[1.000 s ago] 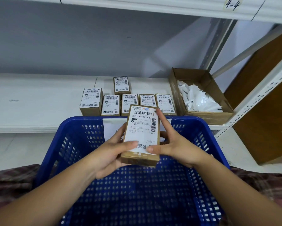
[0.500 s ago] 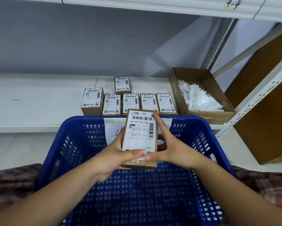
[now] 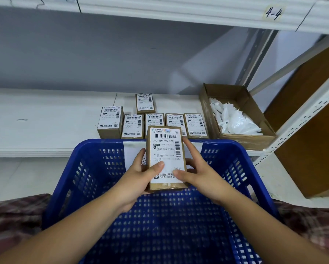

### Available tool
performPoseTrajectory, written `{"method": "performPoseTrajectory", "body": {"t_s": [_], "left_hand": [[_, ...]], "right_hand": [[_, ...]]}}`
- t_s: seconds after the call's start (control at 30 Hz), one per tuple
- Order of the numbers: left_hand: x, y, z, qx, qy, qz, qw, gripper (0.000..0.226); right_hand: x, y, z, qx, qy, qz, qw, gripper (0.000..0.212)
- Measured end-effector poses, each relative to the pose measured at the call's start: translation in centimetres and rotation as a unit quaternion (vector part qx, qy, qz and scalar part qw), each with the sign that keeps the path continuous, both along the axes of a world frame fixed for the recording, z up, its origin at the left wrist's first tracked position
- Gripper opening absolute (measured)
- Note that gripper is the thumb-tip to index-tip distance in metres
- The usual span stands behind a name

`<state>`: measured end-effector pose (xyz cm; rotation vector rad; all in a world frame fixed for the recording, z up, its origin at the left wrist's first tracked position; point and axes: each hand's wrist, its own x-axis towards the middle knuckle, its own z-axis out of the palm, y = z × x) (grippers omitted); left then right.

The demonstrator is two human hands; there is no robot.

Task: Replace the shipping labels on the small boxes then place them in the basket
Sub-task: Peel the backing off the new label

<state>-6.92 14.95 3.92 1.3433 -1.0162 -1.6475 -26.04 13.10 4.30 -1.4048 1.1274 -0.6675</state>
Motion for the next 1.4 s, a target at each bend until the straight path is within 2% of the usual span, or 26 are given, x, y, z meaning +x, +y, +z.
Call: {"method": "performPoseTrajectory", "body": {"t_s": [0.07,0.17,0.27,0.33,0.4,0.47,0.6,0.7,0.77,0.83,0.93,1.07,1.17,1.23,1.4], "left_hand": [[0.0,-0.2,-0.4,0.002,-0.015,0.011,1.000,0.074],[-0.4,-0.3,-0.8,-0.020,-0.048,-0.005,0.999,0.067],[-0.9,-0.6,-1.0,-0.052,-0.072,-0.039,0.995,0.073],[-0.9,-1.5,-0.9,-0.066,-0.090,-0.040,0.993,0.069],[-0.7,-3.1,-0.7,-0.076,-0.101,-0.028,0.992,0.054],[-0.6,-5.0,-0.5,-0.087,-0.094,-0.017,0.992,0.036],[-0.7,-9.5,-0.3,-0.115,-0.059,0.043,0.991,0.035],[-0.4,-13.4,-0.3,-0.119,-0.044,0.116,0.985,0.024],[-0.4,-15.8,-0.5,-0.130,-0.042,0.131,0.982,0.021],[-0.4,-17.9,-1.0,-0.142,-0.066,0.129,0.979,0.019],[0.4,-20.5,-1.9,-0.157,-0.162,0.108,0.968,0.027],[1.6,-22.4,-4.8,-0.172,-0.364,0.024,0.915,0.031],[2.5,-23.2,-7.5,-0.189,-0.499,-0.043,0.845,0.040],[3.2,-23.5,-8.9,-0.212,-0.544,-0.065,0.809,0.040],[4.1,-23.6,-10.5,-0.247,-0.596,-0.097,0.758,0.033]], "right_hand": [[0.7,0.5,-0.7,-0.013,0.012,-0.013,1.000,0.088],[1.9,1.0,-1.2,-0.053,0.016,-0.012,0.998,0.096],[2.7,0.2,-2.0,-0.075,0.040,-0.047,0.995,0.103],[2.8,-0.7,-2.5,-0.078,0.069,-0.075,0.992,0.112],[2.8,-2.0,-2.5,-0.081,0.101,-0.102,0.986,0.126],[2.7,-3.6,-2.2,-0.082,0.095,-0.122,0.984,0.133],[2.9,-7.7,-1.8,-0.090,0.032,-0.125,0.987,0.117],[2.8,-11.1,-1.7,-0.090,0.014,-0.102,0.991,0.092],[2.9,-13.6,-1.8,-0.107,0.018,-0.108,0.988,0.082],[3.3,-16.3,-2.3,-0.115,0.028,-0.130,0.984,0.079],[3.7,-20.4,-3.3,-0.113,0.049,-0.162,0.979,0.079],[3.9,-24.9,-5.1,-0.090,0.064,-0.221,0.969,0.070],[4.5,-27.5,-6.3,-0.087,0.068,-0.245,0.963,0.061],[5.1,-28.9,-6.8,-0.099,0.084,-0.234,0.963,0.060],[6.8,-32.2,-7.4,-0.107,0.141,-0.233,0.956,0.055]]}}
